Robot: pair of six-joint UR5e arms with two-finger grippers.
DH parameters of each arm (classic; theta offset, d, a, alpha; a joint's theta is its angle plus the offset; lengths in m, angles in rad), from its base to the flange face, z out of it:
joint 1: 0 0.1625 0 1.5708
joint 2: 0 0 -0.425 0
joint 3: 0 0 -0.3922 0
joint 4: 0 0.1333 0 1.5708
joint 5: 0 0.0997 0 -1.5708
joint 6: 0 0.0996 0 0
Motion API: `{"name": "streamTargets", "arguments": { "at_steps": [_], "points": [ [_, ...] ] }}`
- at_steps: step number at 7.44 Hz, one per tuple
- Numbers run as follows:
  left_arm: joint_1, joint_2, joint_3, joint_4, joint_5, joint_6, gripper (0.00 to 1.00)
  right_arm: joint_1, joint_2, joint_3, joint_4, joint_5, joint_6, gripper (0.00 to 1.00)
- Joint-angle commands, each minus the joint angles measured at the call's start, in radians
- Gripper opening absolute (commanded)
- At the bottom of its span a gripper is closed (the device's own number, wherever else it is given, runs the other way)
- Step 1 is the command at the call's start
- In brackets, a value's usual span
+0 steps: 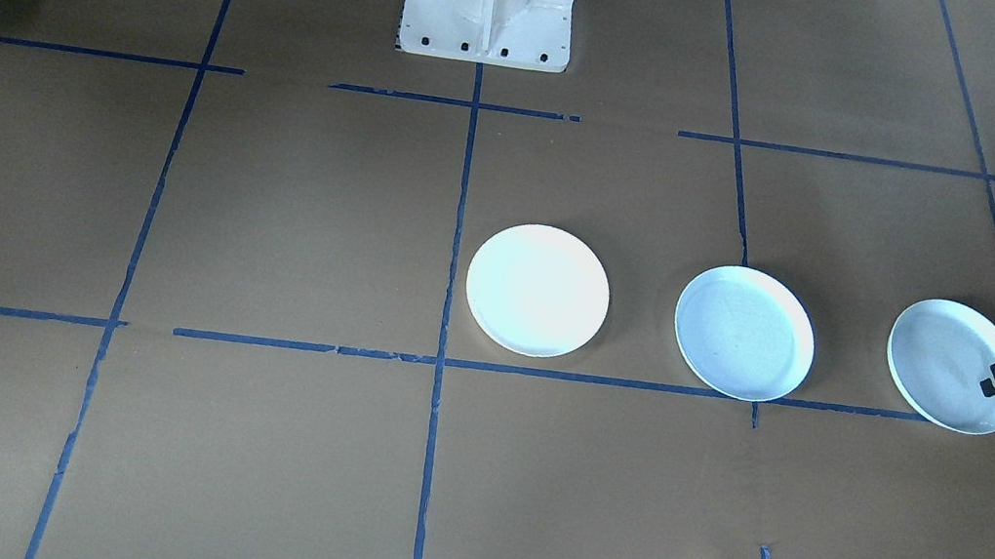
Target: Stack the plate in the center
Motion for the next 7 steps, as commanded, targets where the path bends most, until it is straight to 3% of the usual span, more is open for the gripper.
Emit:
{"name": "streamTargets", "arguments": {
  "at_steps": [1, 2, 3, 6, 7],
  "points": [
    [0.001, 0.000, 0.005, 0.000, -0.001, 0.005, 0.32, 0.000, 0.000, 0.000, 0.000, 0.000, 0.000, 1.00],
    [0.001, 0.000, 0.005, 0.000, -0.001, 0.015, 0.09, 0.000, 0.000, 0.000, 0.000, 0.000, 0.000, 1.00],
    [0.001, 0.000, 0.003, 0.000, -0.001, 0.045, 0.00, 0.000, 0.000, 0.000, 0.000, 0.000, 0.000, 1.00],
    [-0.007, 0.009, -0.027, 0.011, -0.011, 0.053, 0.00, 0.000, 0.000, 0.000, 0.000, 0.000, 0.000, 1.00],
    [-0.056, 0.014, -0.046, 0.017, -0.040, 0.058, 0.00, 0.000, 0.000, 0.000, 0.000, 0.000, 0.000, 1.00]
  ]
}}
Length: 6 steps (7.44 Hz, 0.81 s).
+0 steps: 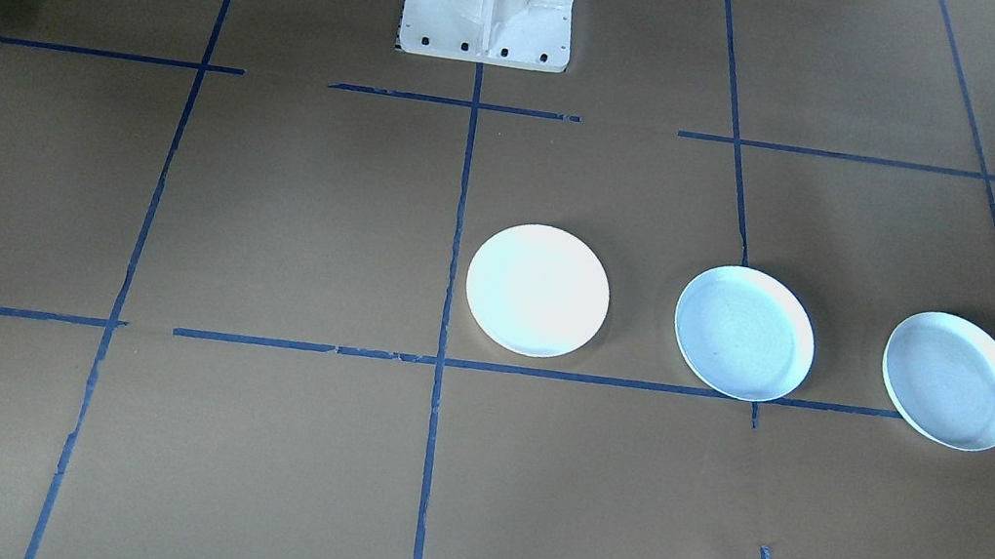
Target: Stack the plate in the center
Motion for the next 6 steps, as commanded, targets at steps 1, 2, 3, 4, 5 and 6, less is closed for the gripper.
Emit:
{"name": "streamTargets", "arguments": {
  "at_steps": [1, 2, 3, 4, 5, 6],
  "points": [
    [-0.110, 0.005, -0.021, 0.035, -0.124, 0.087, 0.00, 0.000, 0.000, 0.001, 0.000, 0.000, 0.000, 1.00],
    [-0.161, -0.001, -0.035, 0.114, -0.172, 0.145, 0.00, 0.000, 0.000, 0.002, 0.000, 0.000, 0.000, 1.00],
    [-0.201, -0.004, -0.085, 0.212, -0.195, 0.193, 0.00, 0.000, 0.000, 0.002, 0.000, 0.000, 0.000, 1.00],
    [-0.239, -0.011, -0.140, 0.321, -0.204, 0.212, 0.00, 0.000, 0.000, 0.002, 0.000, 0.000, 0.000, 1.00],
    [-0.249, -0.059, -0.177, 0.393, -0.207, 0.210, 0.00, 0.000, 0.000, 0.000, 0.000, 0.000, 0.000, 1.00],
    [-0.250, -0.093, -0.200, 0.444, -0.238, 0.176, 0.00, 0.000, 0.000, 0.000, 0.000, 0.000, 0.000, 1.00]
  ]
}}
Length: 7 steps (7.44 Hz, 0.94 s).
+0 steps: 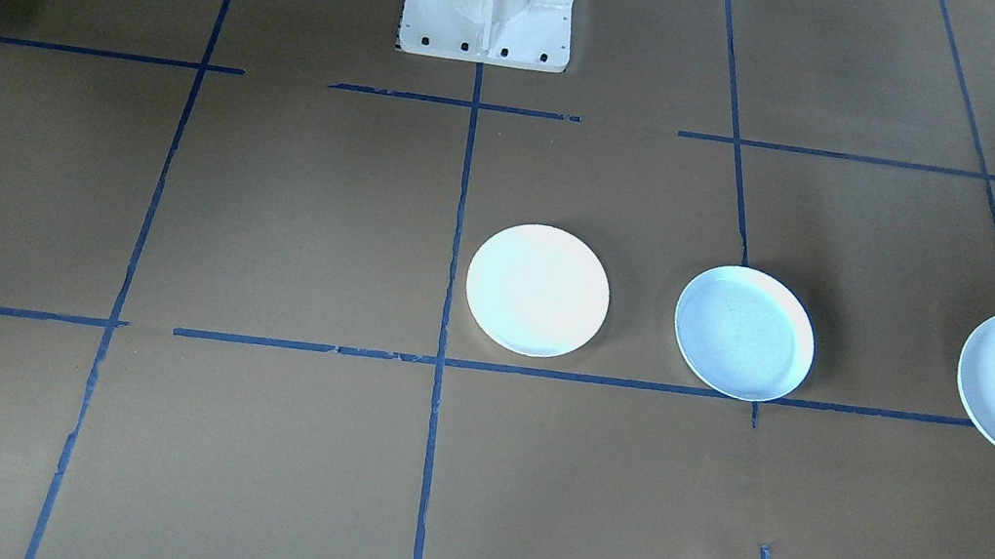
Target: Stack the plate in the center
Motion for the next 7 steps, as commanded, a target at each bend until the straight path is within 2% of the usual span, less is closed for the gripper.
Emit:
{"name": "streamTargets", "arguments": {
  "at_steps": [1, 3, 4, 5, 6, 7],
  "points": [
    [0.001, -0.049, -0.075, 0.062, -0.053, -0.185, 0.00, 0.000, 0.000, -0.001, 0.000, 0.000, 0.000, 1.00],
    [0.157, -0.040, -0.102, -0.178, -0.042, -0.542, 0.00, 0.000, 0.000, -0.001, 0.000, 0.000, 0.000, 1.00],
    [0.226, -0.038, -0.097, -0.310, -0.019, -0.702, 0.00, 0.000, 0.000, -0.001, 0.000, 0.000, 0.000, 1.00],
    [0.286, -0.036, -0.096, -0.398, 0.053, -0.827, 0.00, 0.000, 0.000, -0.001, 0.000, 0.000, 0.000, 1.00],
    [0.352, -0.033, -0.096, -0.449, 0.072, -0.918, 0.00, 0.000, 0.000, -0.001, 0.000, 0.000, 0.000, 1.00],
    [0.405, -0.032, -0.096, -0.480, 0.121, -0.967, 0.00, 0.000, 0.000, -0.001, 0.000, 0.000, 0.000, 1.00]
  ]
}}
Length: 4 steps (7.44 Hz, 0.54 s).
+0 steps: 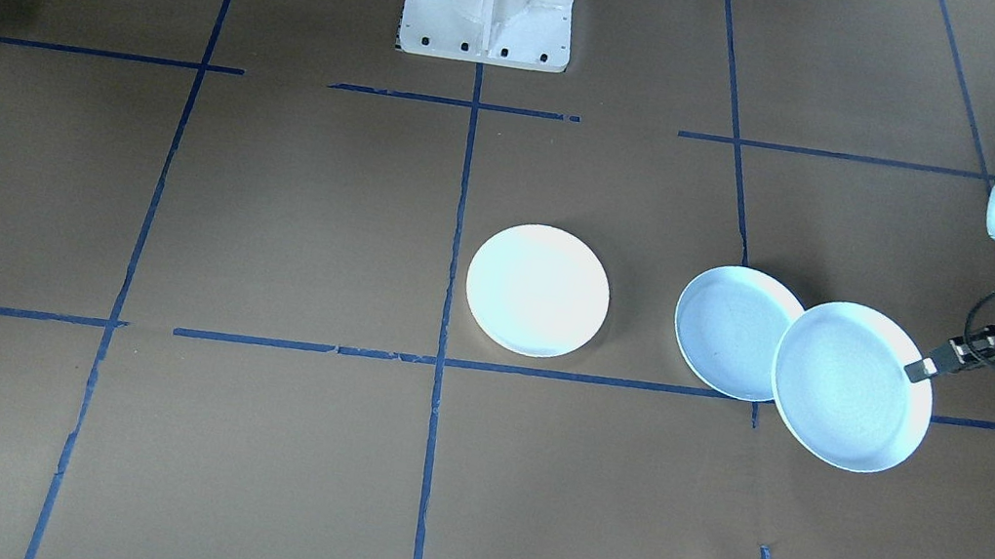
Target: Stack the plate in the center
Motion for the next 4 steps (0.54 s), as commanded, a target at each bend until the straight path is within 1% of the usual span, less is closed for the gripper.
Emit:
{"name": "streamTargets", "arguments": {
  "at_steps": [1, 3, 4],
  "points": [
    [0.108, 0.004, 0.000, -0.069, 0.064, -0.108, 0.00, 0.000, 0.000, 0.000, 0.000, 0.000, 0.000, 1.00],
    [0.120, 0.021, -0.010, -0.071, 0.064, -0.108, 0.00, 0.000, 0.000, 0.000, 0.000, 0.000, 0.000, 1.00],
    [0.134, 0.045, -0.015, -0.110, 0.064, -0.108, 0.00, 0.000, 0.000, 0.000, 0.000, 0.000, 0.000, 1.00]
  ]
}}
